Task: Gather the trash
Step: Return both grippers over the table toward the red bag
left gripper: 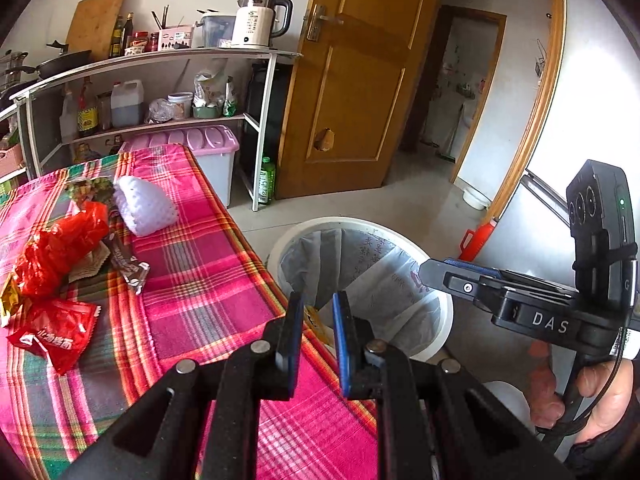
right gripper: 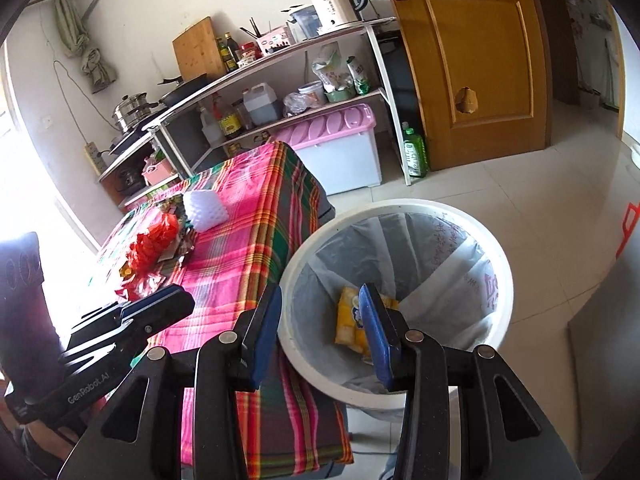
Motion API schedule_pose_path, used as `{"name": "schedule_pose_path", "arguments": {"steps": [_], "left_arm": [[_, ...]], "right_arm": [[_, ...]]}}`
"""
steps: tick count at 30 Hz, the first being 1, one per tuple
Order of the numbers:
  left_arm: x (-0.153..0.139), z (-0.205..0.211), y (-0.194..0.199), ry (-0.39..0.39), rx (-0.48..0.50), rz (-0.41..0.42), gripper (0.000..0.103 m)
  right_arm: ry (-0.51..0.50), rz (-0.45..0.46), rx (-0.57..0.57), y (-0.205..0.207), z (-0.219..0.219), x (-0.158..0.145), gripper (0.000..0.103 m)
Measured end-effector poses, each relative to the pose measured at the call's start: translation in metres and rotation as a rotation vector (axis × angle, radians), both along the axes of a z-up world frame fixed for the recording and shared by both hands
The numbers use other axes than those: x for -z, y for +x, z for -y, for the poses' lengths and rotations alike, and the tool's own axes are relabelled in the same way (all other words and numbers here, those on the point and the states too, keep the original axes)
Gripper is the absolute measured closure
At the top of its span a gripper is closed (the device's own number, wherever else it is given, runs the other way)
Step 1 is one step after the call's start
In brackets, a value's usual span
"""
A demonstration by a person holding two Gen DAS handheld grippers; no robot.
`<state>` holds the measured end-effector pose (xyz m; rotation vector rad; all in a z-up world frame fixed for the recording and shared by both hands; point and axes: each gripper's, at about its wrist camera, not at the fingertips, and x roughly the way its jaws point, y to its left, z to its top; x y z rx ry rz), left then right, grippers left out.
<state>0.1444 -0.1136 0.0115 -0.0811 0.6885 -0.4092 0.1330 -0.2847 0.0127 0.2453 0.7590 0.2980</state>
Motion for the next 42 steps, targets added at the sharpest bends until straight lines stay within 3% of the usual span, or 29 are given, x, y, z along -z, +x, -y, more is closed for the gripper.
{"name": "schedule_pose_path", "arguments": {"steps": [19, 30, 34, 42], "left_arm": [[-0.011, -0.100, -0.054, -0.005, -0.247, 0.050, 0.087], [-0.011, -0.133, -0.068, 0.000, -0.335, 0.056, 0.087], [-0.010, -0.140, -0.067, -0.005, -0.363, 0.053, 0.077], [0.001, -0.159, -0.055, -0.031, -0.414, 0.009, 0.075]], "right_arm": [[-0.040, 0.057, -0.174, -0.024, -0.083, -0.022, 0.061], [-0.048, 0.062, -0.231, -0.023, -0.110, -0.025, 0.061], [-0.053, 0.061, -0.250, -0.019, -0.118, -0.024, 0.061], [-0.060, 0.059, -0.281, -0.006, -0.134, -0.022, 0.061]]}}
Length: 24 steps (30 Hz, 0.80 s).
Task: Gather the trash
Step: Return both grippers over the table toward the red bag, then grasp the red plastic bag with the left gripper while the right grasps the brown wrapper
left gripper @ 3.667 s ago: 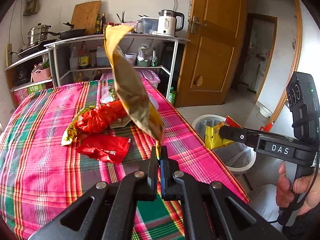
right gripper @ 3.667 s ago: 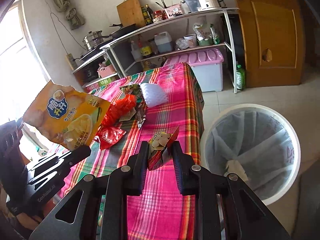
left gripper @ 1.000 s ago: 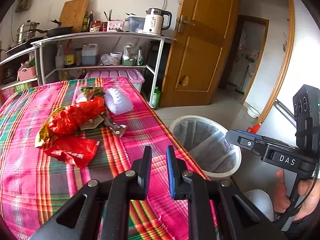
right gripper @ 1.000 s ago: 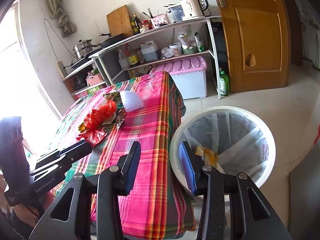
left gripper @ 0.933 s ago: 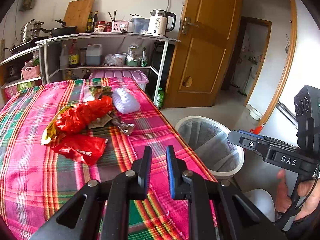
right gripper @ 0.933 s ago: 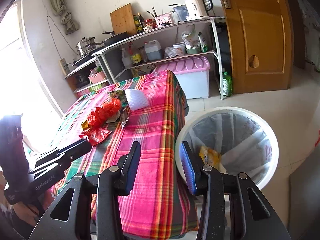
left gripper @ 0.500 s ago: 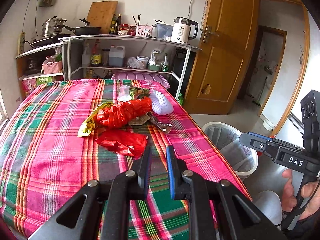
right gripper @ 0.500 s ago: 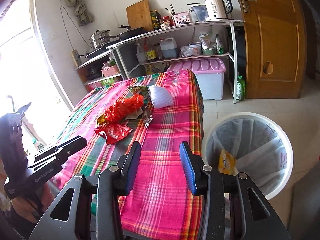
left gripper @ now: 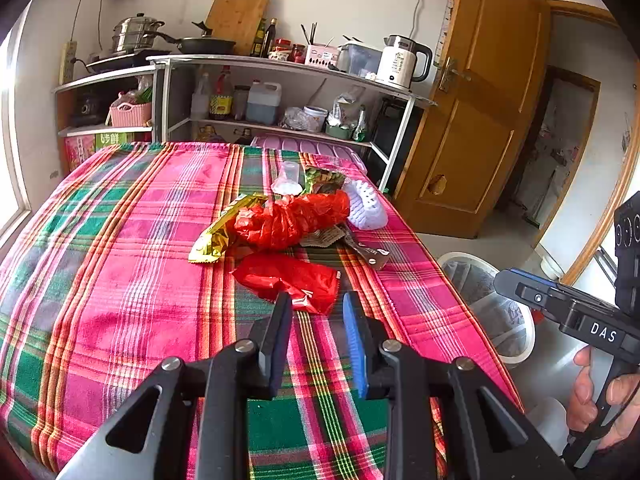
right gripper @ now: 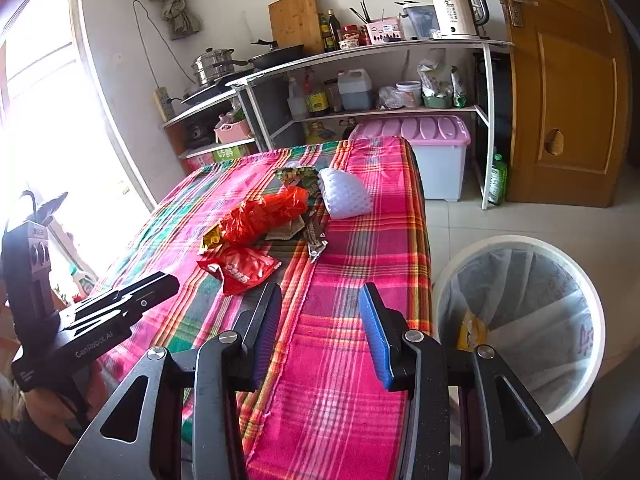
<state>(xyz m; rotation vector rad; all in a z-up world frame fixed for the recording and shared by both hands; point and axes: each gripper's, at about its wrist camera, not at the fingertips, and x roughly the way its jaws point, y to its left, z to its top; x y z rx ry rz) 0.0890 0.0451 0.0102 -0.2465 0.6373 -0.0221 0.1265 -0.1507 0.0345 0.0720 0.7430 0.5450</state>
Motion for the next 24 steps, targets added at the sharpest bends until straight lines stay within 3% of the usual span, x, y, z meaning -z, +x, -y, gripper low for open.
{"name": "schedule_pose_path", "arguments": {"steps": [4, 8, 16, 24], "left_arm": [[0.010, -0.009, 0.012, -0.024, -0.037, -0.040, 0.074], [0.021, -0.015, 0.026, -0.059, -0.069, -0.072, 0.062], [0.040, -0.022, 0.053, -0.100, -0.115, -0.135, 0.059], [0.049, -0.019, 0.068, -0.094, -0.142, -0.170, 0.057]], "right_arm": [[-0.005, -0.005, -0.015, 0.008, -0.007, 0.003, 0.061], [-0.012, -0.012, -0.025, 0.018, -0.014, 0.007, 0.061], [-0.034, -0.026, -0.054, 0.045, -0.031, 0.017, 0.061], [-0.083, -0.069, -0.086, 0.083, -0.056, 0.036, 0.061]]}}
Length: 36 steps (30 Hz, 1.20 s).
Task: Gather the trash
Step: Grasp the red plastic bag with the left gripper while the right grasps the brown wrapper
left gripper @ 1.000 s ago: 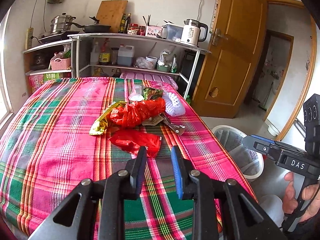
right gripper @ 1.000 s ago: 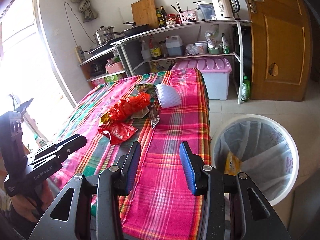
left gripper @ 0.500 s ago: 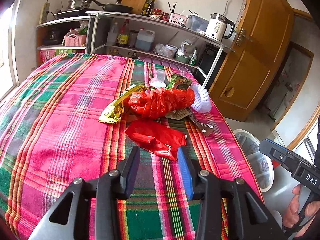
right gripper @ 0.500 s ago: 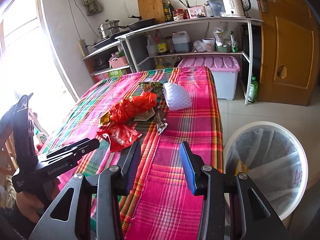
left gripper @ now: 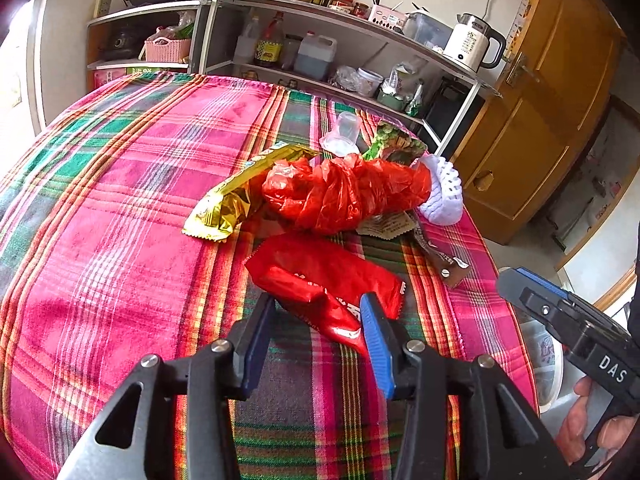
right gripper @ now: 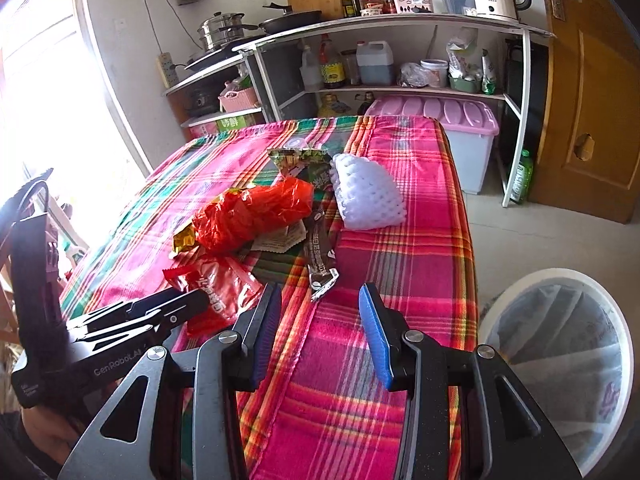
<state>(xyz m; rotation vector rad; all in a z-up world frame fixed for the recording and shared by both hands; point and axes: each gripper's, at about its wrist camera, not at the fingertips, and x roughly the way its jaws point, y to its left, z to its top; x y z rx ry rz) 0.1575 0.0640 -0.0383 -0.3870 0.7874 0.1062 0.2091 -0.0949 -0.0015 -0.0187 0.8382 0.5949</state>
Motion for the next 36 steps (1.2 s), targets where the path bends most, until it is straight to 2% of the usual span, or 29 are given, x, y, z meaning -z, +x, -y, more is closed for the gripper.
{"name": "schedule_pose_path", "arguments": {"steps": [3, 9, 11, 14, 15, 17, 18, 23, 31, 36], "left_arm": [[0.000, 0.000, 0.001, 0.000, -0.003, -0.002, 0.057], [0.001, -0.009, 0.001, -0.011, -0.014, -0.005, 0.071], [0.001, -0.012, 0.001, -0.011, -0.017, -0.009, 0.083], [0.002, -0.016, 0.001, -0.025, -0.013, -0.009, 0.088], [0.002, -0.016, 0.001, -0.027, -0.009, -0.008, 0.089], [0.002, -0.016, 0.000, -0.026, -0.002, -0.005, 0.091], [0.002, -0.016, 0.000, -0.026, 0.002, -0.003, 0.091], [0.001, -0.014, -0.006, -0.009, 0.020, 0.015, 0.093], [-0.008, -0.006, -0.028, 0.040, 0.060, 0.047, 0.096], [-0.013, 0.000, -0.040, 0.044, 0.079, 0.057, 0.096]], "right_arm": [[-0.032, -0.029, -0.013, 0.015, -0.011, 0.010, 0.061], [-0.077, -0.060, -0.036, 0.032, -0.027, 0.025, 0.061], [-0.091, -0.067, -0.041, 0.035, -0.032, 0.030, 0.061], [-0.125, -0.044, -0.042, 0.035, -0.038, 0.032, 0.062], [-0.137, -0.036, -0.039, 0.033, -0.039, 0.032, 0.066], [-0.166, -0.019, -0.022, 0.031, -0.039, 0.032, 0.079], [-0.162, -0.022, -0.021, 0.030, -0.037, 0.031, 0.080], [-0.134, -0.037, -0.016, 0.022, -0.028, 0.029, 0.082], [-0.070, -0.021, -0.009, -0.016, -0.009, 0.014, 0.082], [-0.054, -0.014, 0.009, -0.037, 0.005, 0.007, 0.082]]}}
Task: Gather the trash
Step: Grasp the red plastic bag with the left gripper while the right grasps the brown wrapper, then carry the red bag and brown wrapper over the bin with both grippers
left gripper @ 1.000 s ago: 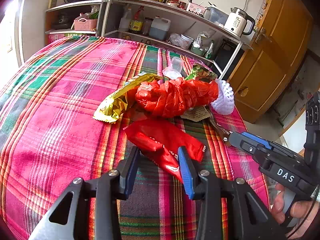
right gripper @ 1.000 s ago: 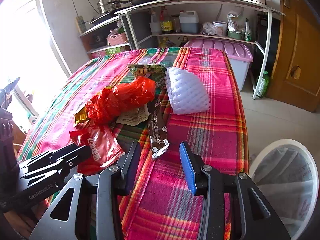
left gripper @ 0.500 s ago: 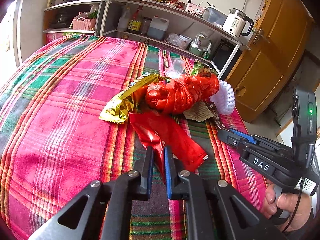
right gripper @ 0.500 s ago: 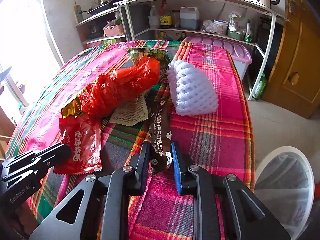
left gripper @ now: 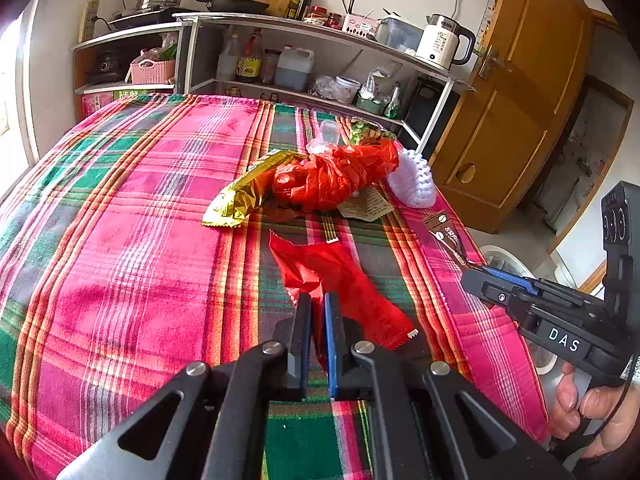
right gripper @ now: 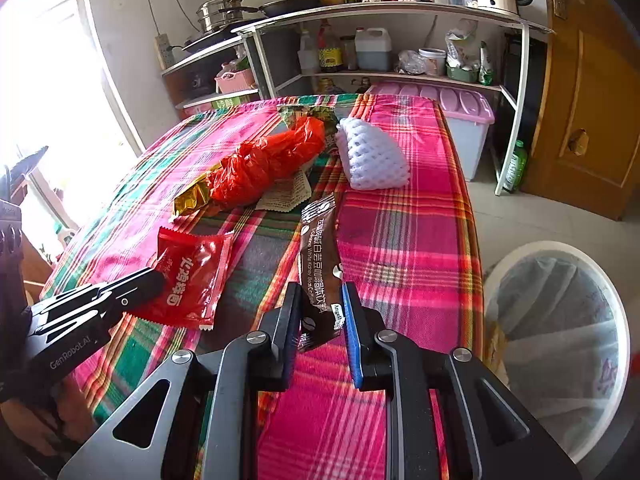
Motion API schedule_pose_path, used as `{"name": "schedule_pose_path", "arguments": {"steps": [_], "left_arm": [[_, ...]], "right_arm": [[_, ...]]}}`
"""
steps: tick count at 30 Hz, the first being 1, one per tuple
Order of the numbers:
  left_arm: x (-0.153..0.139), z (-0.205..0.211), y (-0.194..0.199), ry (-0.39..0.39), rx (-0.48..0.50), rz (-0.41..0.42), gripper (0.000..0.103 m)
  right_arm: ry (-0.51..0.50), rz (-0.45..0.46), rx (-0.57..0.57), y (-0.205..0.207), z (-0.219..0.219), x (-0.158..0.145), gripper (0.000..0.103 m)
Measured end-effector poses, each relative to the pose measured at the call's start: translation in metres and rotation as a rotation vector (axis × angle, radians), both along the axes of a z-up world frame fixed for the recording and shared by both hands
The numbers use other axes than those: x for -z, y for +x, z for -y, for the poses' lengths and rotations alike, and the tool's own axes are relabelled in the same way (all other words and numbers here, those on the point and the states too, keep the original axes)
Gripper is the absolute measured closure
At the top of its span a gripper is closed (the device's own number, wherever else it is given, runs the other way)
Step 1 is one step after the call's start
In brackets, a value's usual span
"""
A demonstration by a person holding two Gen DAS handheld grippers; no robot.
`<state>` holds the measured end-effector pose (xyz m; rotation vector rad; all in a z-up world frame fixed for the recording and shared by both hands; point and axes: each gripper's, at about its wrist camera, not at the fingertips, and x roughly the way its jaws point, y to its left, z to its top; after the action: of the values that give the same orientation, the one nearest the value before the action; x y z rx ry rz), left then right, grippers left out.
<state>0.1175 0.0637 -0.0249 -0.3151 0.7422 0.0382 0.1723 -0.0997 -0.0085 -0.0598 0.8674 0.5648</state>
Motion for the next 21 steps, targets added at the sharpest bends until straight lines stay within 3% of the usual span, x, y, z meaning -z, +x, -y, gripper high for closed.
{"name": "schedule_pose_path", "arguments": {"steps": [21], "left_arm": [[-0.048, 0.055, -0.028, 0.042, 0.140, 0.111, 0.097]], "right_arm": [[0.081, 0.083, 0.110, -0.052, 0.065, -0.039, 0.082]]}}
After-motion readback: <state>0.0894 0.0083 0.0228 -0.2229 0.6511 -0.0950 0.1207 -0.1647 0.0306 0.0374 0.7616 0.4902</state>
